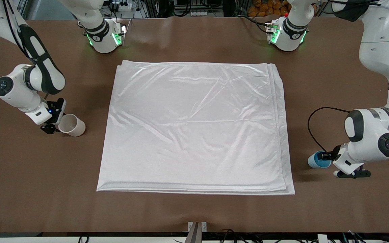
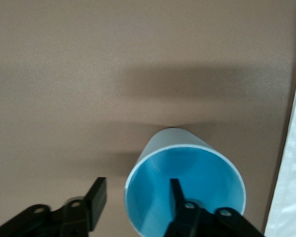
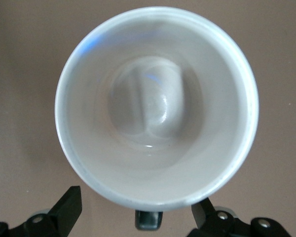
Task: Place blue cup into white mug on cloth
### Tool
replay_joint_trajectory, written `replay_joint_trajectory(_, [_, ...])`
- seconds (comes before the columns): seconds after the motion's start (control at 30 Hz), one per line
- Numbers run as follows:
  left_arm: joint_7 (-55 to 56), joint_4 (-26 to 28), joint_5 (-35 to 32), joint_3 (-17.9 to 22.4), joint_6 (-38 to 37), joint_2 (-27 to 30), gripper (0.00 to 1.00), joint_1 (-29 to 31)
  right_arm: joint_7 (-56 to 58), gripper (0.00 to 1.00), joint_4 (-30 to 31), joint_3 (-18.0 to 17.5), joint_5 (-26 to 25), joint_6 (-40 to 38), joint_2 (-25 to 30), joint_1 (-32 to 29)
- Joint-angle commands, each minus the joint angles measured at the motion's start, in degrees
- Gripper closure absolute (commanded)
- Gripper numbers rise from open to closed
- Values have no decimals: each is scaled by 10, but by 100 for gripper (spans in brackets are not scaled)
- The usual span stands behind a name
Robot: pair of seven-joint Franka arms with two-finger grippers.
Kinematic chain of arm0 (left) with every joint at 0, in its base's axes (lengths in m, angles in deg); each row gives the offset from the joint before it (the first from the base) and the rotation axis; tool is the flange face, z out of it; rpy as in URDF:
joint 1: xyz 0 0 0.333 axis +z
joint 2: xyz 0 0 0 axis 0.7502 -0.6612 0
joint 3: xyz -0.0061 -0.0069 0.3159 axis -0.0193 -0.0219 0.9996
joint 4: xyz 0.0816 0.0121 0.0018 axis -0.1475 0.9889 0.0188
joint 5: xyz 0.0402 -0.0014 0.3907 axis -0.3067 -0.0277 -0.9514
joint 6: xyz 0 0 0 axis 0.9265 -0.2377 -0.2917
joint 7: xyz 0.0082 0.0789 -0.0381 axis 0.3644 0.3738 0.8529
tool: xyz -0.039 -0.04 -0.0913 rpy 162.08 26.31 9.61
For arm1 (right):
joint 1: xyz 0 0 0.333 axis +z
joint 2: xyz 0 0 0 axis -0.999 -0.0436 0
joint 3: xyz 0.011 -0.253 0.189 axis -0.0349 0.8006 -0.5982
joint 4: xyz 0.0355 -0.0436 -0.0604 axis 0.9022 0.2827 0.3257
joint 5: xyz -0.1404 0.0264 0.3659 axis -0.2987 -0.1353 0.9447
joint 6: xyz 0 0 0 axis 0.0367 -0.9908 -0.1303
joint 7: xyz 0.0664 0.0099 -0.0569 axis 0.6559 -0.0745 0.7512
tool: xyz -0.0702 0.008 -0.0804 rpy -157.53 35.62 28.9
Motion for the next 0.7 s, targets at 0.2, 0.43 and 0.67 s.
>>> replay_joint_trajectory(0.2, [-15,-9,7,0,2,-4,93,-2,22,60,11,-11,-7,29,-9,-18])
replay_joint_trajectory(0.43, [-73,-10,8,0,2,2,100,-1,26,92,9,-12,-7,29,-7,-17])
replay_joint_trajectory(0.67, [-71,-11,10,-1,1,13,100,-3,26,100,8,-21,-6,29,-1,-16])
